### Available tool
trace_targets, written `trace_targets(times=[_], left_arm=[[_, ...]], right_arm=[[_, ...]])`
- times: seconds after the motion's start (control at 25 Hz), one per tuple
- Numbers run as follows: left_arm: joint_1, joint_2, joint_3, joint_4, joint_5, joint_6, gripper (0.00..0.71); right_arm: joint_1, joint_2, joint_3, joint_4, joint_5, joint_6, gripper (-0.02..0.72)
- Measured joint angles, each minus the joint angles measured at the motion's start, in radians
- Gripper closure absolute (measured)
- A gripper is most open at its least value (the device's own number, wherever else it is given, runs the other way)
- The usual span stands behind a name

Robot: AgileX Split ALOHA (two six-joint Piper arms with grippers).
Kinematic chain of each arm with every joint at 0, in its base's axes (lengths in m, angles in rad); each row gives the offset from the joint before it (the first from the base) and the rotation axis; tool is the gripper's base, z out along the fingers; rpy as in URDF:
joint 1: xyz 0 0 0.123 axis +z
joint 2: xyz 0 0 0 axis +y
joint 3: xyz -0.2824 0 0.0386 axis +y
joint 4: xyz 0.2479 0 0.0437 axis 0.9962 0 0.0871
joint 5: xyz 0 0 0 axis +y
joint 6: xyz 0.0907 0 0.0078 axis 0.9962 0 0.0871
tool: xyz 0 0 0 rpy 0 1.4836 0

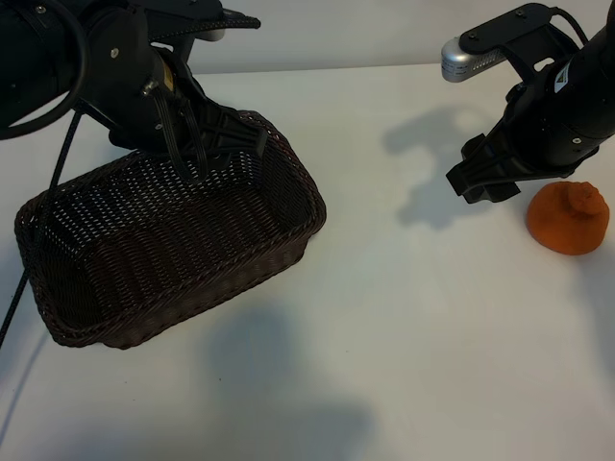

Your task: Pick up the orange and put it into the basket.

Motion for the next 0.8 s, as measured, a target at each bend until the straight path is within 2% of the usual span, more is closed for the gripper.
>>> trace_targets(times=[0.2,0.36,0.52,0.8], left_arm=[[0.0,0.0,-0.001,0.0,-0.009,-0.034,0.118],[0.0,-0.009,-0.001,0.068,0.078,-0.153,0.118],[0.0,-0.084,0.023,0.149,0.135,-0.261,0.118],[0.0,-0.291,0.217,0.258,0.167,-0.471,0.118]], right_arm=[[0.0,0.0,0.0,0.0,0.0,0.0,0.107],[0.0,0.0,0.0,0.0,0.0,0.0,0.107],[0.0,0.0,0.0,0.0,0.0,0.0,0.107],[0.0,0.0,0.0,0.001,0.001,0.0,0.107]])
